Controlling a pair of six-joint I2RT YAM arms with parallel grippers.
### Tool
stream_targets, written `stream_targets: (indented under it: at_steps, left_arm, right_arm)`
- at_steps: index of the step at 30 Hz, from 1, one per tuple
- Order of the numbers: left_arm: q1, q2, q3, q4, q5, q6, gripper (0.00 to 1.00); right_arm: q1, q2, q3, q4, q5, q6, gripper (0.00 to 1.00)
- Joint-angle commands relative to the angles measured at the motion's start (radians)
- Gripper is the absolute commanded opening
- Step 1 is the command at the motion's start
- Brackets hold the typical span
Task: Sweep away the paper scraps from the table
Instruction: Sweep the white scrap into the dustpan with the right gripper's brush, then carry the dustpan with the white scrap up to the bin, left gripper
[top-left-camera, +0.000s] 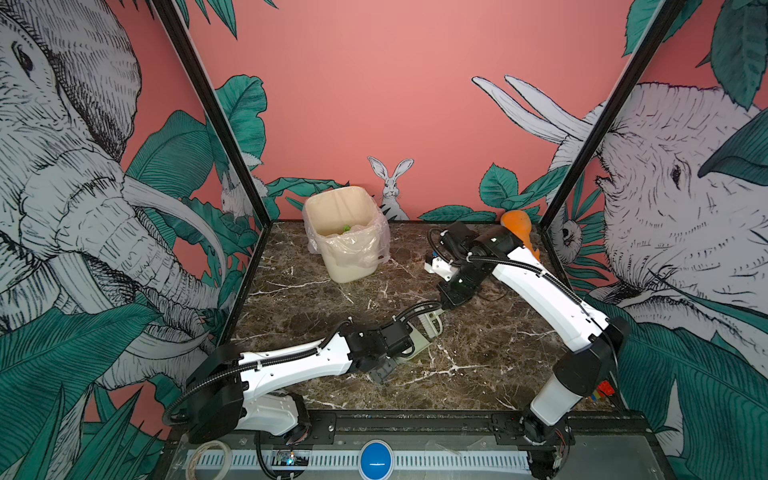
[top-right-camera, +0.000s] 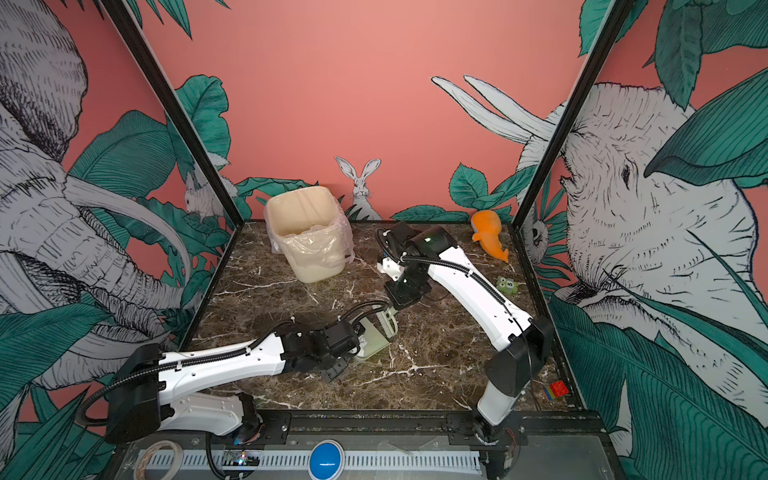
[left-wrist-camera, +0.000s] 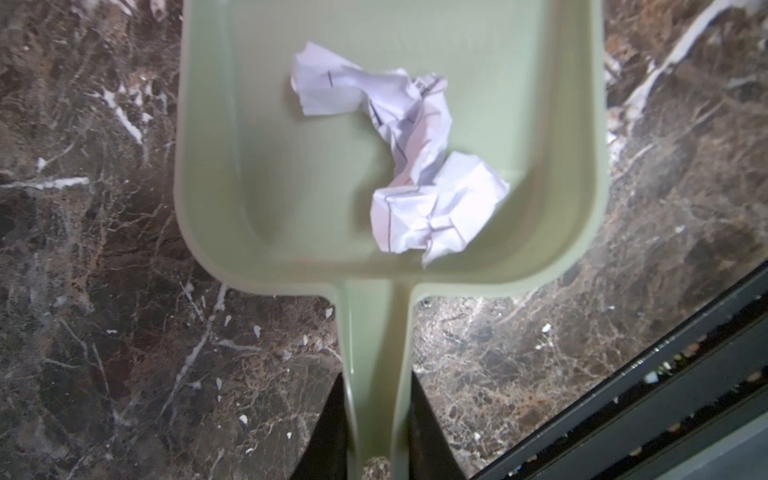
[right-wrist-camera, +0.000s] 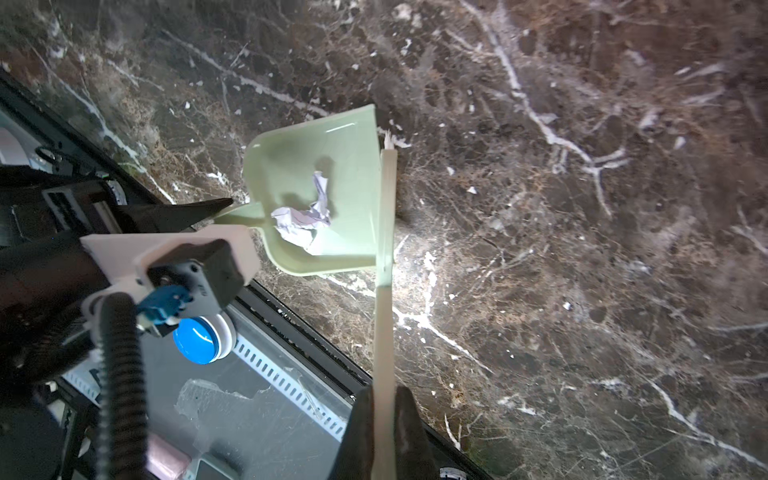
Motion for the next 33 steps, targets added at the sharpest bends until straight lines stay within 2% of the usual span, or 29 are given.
stream_targets:
  at_steps: [1, 5, 11, 21, 29, 33]
  left_arm:
    - [0.001, -0.058, 0.045, -0.032, -0.059, -0.016, 0.02]
    - [0.012, -0.091, 0.132, -0.097, -0.075, -0.002, 0.02]
    - [0.074, -0.11, 0.288, -0.207, -0.052, 0.041, 0.03]
    - [0.232, -0.075, 0.607, -0.398, -0.015, 0.166, 0.04]
    - [0.412, 0.005, 0.797, -0.456, 0.083, 0.263, 0.04]
    - [0.556, 0.056, 0.891, -0.472, 0.151, 0.319, 0.04]
  right_arm:
    - [-0.06, -0.087, 0.003, -0.041, 0.011, 0.009, 0.0]
    - [-0.148, -0.161, -0.062, -0.019, -0.028, 0.013, 0.0]
    - [-0.246, -0.256, -0.195, 0.044, -0.119, 0.029, 0.0]
    - [-0.302, -0.333, -0.347, 0.133, -0.206, 0.06, 0.0]
    - [-0.321, -0.366, -0.387, 0.137, -0.223, 0.051, 0.0]
    - [-0.327, -0.385, -0.411, 0.137, -0.225, 0.047, 0.0]
